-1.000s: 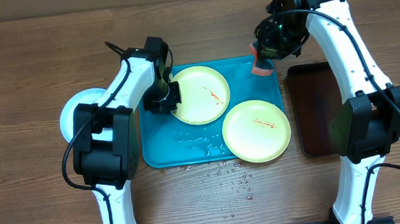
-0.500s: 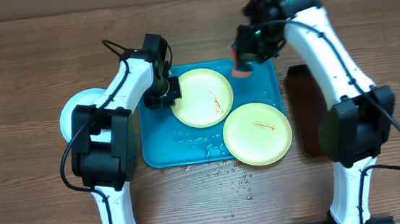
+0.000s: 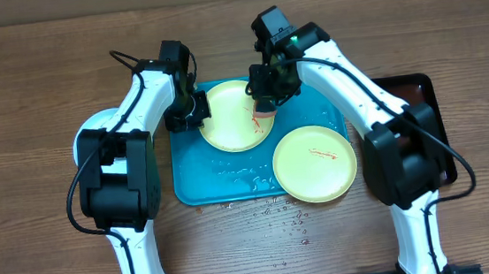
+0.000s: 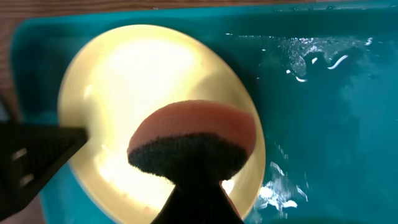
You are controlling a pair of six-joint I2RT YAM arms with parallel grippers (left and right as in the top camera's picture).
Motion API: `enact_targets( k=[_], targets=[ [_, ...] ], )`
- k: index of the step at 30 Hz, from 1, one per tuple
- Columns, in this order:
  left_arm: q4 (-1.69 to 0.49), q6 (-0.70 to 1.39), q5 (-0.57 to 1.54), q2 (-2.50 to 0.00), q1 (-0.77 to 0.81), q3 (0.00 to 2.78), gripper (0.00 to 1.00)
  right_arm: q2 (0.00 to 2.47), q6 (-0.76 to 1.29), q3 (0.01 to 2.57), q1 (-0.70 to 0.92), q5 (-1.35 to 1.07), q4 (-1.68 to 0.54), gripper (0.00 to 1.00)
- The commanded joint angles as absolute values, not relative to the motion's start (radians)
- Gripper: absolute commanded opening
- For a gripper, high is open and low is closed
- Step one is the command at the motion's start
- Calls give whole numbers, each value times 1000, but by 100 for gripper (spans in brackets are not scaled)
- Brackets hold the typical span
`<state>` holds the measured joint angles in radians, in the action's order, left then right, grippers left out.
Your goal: Clean dirty plates on tray and stack at the side
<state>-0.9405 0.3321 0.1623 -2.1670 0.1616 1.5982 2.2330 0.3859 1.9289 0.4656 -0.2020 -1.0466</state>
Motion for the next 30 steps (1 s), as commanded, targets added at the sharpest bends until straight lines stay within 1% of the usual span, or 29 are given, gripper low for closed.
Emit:
enact_targets(
  k=[1, 10, 17, 23, 30],
  targets=[
    [-937, 288, 132, -2188, 149, 1571, 4, 2295, 397, 1923, 467, -176, -1032, 4],
    [-934, 280, 136, -2188, 149, 1571, 4, 2370, 397, 1923, 475, -186, -1030, 4],
    [-914, 237, 264, -2188, 133, 1571, 4, 2432, 398, 1923, 515, -323, -1028, 4],
    [-902, 205, 422, -2188, 95, 1571, 4, 2464, 421, 1923, 590, -410, -984, 4],
    [-904, 194, 445, -2188, 83, 1571, 4, 2464, 389, 1925, 628, -443, -928, 4]
  ],
)
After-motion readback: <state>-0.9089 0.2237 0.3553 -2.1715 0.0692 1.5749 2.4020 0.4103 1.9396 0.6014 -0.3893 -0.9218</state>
